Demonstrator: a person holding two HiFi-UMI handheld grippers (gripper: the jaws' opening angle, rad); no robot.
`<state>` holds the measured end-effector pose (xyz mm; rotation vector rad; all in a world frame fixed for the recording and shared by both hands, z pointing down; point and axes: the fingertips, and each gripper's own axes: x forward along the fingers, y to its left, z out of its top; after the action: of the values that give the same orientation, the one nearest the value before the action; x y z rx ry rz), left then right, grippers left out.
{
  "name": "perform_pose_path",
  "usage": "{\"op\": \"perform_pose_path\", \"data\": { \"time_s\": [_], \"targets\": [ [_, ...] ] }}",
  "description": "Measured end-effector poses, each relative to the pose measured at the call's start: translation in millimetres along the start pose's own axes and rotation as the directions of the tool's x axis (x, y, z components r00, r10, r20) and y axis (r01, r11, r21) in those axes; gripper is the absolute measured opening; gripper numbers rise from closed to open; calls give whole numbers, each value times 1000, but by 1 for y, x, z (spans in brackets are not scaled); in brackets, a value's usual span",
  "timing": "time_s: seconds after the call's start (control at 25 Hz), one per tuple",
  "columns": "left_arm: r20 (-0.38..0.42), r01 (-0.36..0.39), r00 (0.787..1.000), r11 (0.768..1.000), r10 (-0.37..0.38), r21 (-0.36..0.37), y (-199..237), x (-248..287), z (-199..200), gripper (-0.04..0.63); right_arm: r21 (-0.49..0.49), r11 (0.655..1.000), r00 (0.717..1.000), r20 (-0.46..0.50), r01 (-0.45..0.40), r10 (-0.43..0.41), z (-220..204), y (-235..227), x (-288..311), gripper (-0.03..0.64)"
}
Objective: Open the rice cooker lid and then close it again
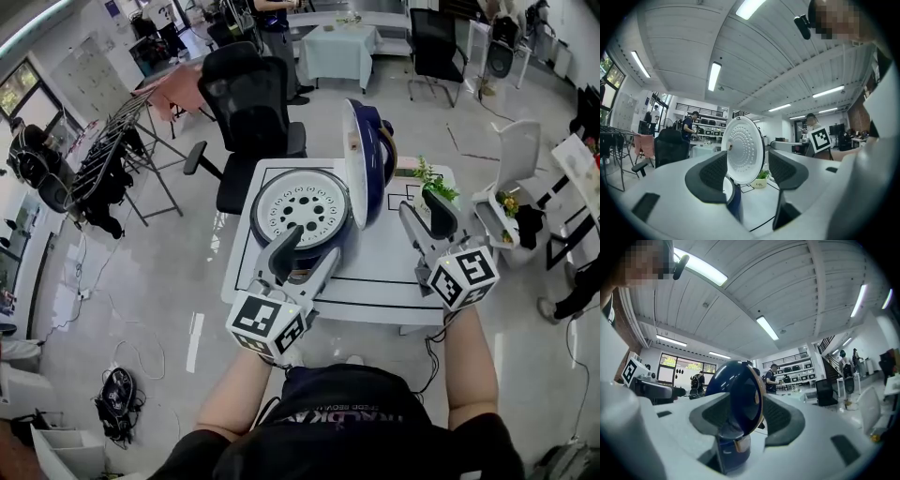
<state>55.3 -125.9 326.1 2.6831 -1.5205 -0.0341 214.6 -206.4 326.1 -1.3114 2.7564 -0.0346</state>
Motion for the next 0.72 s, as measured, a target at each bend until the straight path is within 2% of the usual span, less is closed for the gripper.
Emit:
{"op": "perform_pose_path", "data": {
  "time_s": [0.24,0.72],
  "targets": [
    [-3,-28,1000,1000,28,-5,12,-3,-2,265,47,999,999,-26,21,-20,-6,-22,26,201],
    [-16,-88,996,996,88,-5,40,-3,-5,265,44,999,998,-66,5,-2,-16,-39,90,201]
  ]
}}
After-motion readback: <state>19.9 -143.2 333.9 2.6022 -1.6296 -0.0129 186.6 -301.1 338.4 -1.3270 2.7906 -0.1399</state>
